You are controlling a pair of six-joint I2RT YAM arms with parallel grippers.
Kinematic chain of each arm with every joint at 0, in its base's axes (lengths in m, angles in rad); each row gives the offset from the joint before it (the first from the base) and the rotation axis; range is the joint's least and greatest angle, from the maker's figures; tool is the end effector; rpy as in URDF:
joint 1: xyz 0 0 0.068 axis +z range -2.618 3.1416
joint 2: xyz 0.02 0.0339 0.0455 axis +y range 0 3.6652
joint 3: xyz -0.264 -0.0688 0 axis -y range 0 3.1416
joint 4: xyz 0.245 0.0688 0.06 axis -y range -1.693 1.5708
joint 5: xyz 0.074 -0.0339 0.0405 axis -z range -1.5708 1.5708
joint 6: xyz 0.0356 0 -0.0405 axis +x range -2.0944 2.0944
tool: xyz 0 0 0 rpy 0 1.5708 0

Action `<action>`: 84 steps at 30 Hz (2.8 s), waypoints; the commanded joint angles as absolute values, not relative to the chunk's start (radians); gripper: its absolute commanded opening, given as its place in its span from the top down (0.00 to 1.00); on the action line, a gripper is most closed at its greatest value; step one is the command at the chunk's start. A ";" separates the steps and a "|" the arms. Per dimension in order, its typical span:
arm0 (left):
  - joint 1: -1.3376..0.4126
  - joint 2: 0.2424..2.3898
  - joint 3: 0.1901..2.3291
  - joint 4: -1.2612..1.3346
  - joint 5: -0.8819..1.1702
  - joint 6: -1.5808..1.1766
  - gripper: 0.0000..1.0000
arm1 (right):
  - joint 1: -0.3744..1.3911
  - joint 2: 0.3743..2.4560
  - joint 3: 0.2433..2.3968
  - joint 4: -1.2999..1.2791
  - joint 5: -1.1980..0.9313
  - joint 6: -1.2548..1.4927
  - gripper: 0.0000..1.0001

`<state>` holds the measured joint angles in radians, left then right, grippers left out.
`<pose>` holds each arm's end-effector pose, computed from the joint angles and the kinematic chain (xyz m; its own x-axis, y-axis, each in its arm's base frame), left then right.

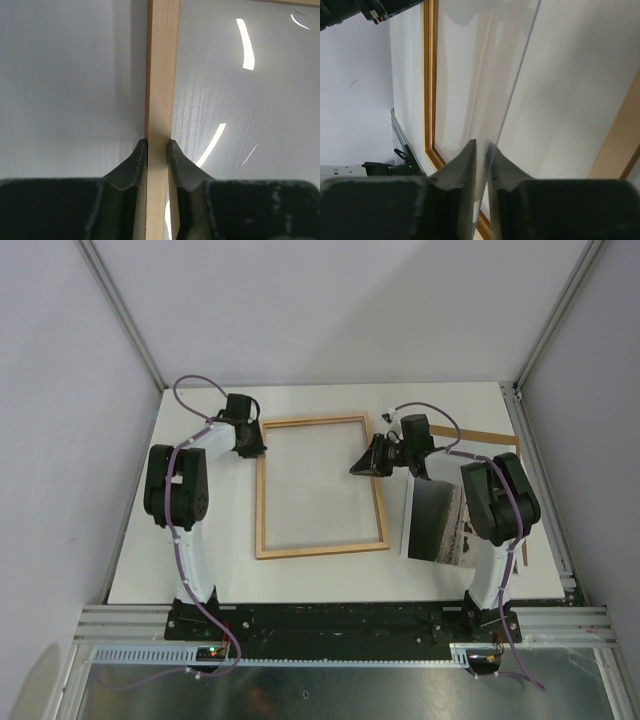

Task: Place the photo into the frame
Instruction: Pick up the glass panel from the frame body.

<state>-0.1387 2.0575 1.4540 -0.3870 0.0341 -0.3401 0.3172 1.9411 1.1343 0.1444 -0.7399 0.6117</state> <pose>0.4349 -0.0619 0.1656 -0.8331 -0.2203 -0.5074 -0.1286 0.9693 -0.2098 0.3796 0.1499 0.1625 -0.9007 0.1507 -0.4074 -0.2665 0.5489 0.7923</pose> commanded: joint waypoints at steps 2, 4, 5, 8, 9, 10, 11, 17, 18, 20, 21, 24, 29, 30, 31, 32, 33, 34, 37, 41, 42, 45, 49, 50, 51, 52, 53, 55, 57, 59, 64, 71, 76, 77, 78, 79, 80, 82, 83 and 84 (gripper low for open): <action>-0.135 2.071 1.475 -0.362 0.047 -0.362 1.00 | 0.335 1.890 1.174 0.150 -0.749 0.598 0.94; -0.131 2.071 1.476 -0.362 0.020 -0.376 1.00 | 0.335 1.845 1.185 0.109 -0.729 0.570 0.99; -0.129 2.072 1.476 -0.362 0.011 -0.384 1.00 | 0.335 1.817 1.188 0.093 -0.722 0.561 0.99; -0.122 2.075 1.471 -0.366 -0.049 -0.412 1.00 | 0.333 1.744 1.197 0.051 -0.710 0.535 1.00; -0.122 2.076 1.468 -0.368 -0.064 -0.417 1.00 | 0.333 1.719 1.201 0.040 -0.708 0.527 1.00; -0.121 2.076 1.465 -0.368 -0.076 -0.423 1.00 | 0.334 1.701 1.202 0.027 -0.708 0.518 1.00; -0.120 2.078 1.462 -0.369 -0.085 -0.427 1.00 | 0.335 1.678 1.204 0.017 -0.707 0.512 1.00; -0.120 2.084 1.453 -0.373 -0.138 -0.440 1.00 | 0.336 1.579 1.207 -0.049 -0.712 0.469 1.00; -0.120 2.086 1.452 -0.375 -0.144 -0.442 1.00 | 0.337 1.569 1.207 -0.057 -0.713 0.459 1.00; -0.121 2.089 1.448 -0.378 -0.158 -0.446 1.00 | 0.340 1.550 1.207 -0.067 -0.718 0.445 1.00; -0.121 2.091 1.447 -0.380 -0.160 -0.449 1.00 | 0.341 1.543 1.207 -0.073 -0.721 0.436 1.00; -0.120 2.098 1.444 -0.384 -0.169 -0.458 1.00 | 0.347 1.522 1.206 -0.090 -0.725 0.414 1.00; -0.122 2.094 1.444 -0.392 -0.174 -0.474 1.00 | 0.385 1.511 1.207 -0.102 -0.721 0.388 1.00; -0.123 2.090 1.445 -0.393 -0.179 -0.478 1.00 | 0.399 1.513 1.207 -0.102 -0.716 0.386 1.00; -0.125 2.085 1.444 -0.395 -0.180 -0.483 1.00 | 0.416 1.517 1.207 -0.101 -0.709 0.385 1.00; -0.126 2.082 1.445 -0.395 -0.181 -0.485 1.00 | 0.429 1.524 1.207 -0.101 -0.702 0.384 1.00; -0.128 2.077 1.444 -0.396 -0.187 -0.492 1.00 | 0.442 1.531 1.207 -0.100 -0.689 0.386 1.00; -0.131 2.072 1.441 -0.398 -0.192 -0.497 1.00 | 0.453 1.543 1.208 -0.102 -0.680 0.388 1.00; -0.140 2.060 1.431 -0.399 -0.223 -0.502 1.00 | 0.482 1.566 1.226 -0.127 -0.625 0.376 1.00; -0.147 2.050 1.409 -0.397 -0.306 -0.514 1.00 | 0.493 1.562 1.280 -0.205 -0.567 0.336 1.00; -0.148 2.049 1.401 -0.397 -0.324 -0.523 1.00 | 0.493 1.556 1.292 -0.223 -0.558 0.328 1.00; -0.149 2.052 1.390 -0.397 -0.335 -0.544 1.00 | 0.490 1.541 1.330 -0.262 -0.539 0.313 1.00; -0.149 2.064 1.401 -0.395 -0.290 -0.534 1.00 | 0.436 1.529 1.341 -0.317 -0.522 0.305 1.00; -0.149 2.064 1.404 -0.394 -0.281 -0.526 1.00 | 0.407 1.528 1.340 -0.331 -0.522 0.307 1.00; -0.150 2.065 1.405 -0.392 -0.271 -0.521 1.00 | 0.381 1.527 1.336 -0.341 -0.526 0.307 1.00; -0.149 2.062 1.404 -0.387 -0.261 -0.509 1.00 | 0.353 1.527 1.331 -0.346 -0.537 0.308 1.00; -0.149 2.063 1.404 -0.384 -0.245 -0.499 1.00 | 0.333 1.528 1.327 -0.346 -0.549 0.312 1.00; -0.149 2.063 1.407 -0.378 -0.210 -0.480 1.00 | 0.309 1.526 1.318 -0.330 -0.578 0.322 1.00; -0.149 2.062 1.410 -0.375 -0.163 -0.462 1.00 | 0.308 1.529 1.315 -0.315 -0.594 0.335 1.00; -0.149 2.057 1.411 -0.360 -0.107 -0.436 1.00 | 0.309 1.539 1.315 -0.293 -0.618 0.354 1.00; -0.154 2.070 1.448 -0.349 -0.020 -0.311 1.00 | 0.280 1.540 1.315 -0.224 -0.681 0.411 1.00; -0.164 2.039 1.447 -0.335 0.046 -0.175 1.00 | 0.228 1.506 1.315 -0.134 -0.716 0.504 1.00; -0.170 2.032 1.436 -0.327 0.080 -0.195 1.00 | 0.204 1.493 1.315 -0.124 -0.733 0.545 1.00; -0.170 2.032 1.433 -0.326 0.086 -0.208 1.00 | 0.203 1.490 1.315 -0.125 -0.734 0.552 1.00; -0.170 2.031 1.428 -0.326 0.101 -0.221 1.00 | 0.203 1.488 1.314 -0.123 -0.736 0.565 1.00; -0.172 2.028 1.424 -0.325 0.113 -0.228 1.00 | 0.203 1.485 1.307 -0.113 -0.742 0.582 1.00; -0.173 2.025 1.420 -0.325 0.126 -0.232 1.00 | 0.203 1.483 1.300 -0.092 -0.750 0.608 1.00; -0.176 2.019 1.418 -0.324 0.135 -0.235 1.00 | 0.203 1.481 1.281 -0.054 -0.768 0.648 1.00; -0.177 2.016 1.419 -0.324 0.131 -0.240 1.00 | 0.204 1.481 1.274 -0.042 -0.772 0.661 1.00; -0.177 2.014 1.420 -0.325 0.132 -0.251 1.00 | 0.203 1.481 1.269 -0.033 -0.773 0.673 1.00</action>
<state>-0.1646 2.0487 1.4250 -0.3515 0.0666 -0.2272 0.2012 1.5349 1.2800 -0.1474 -0.7174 0.5835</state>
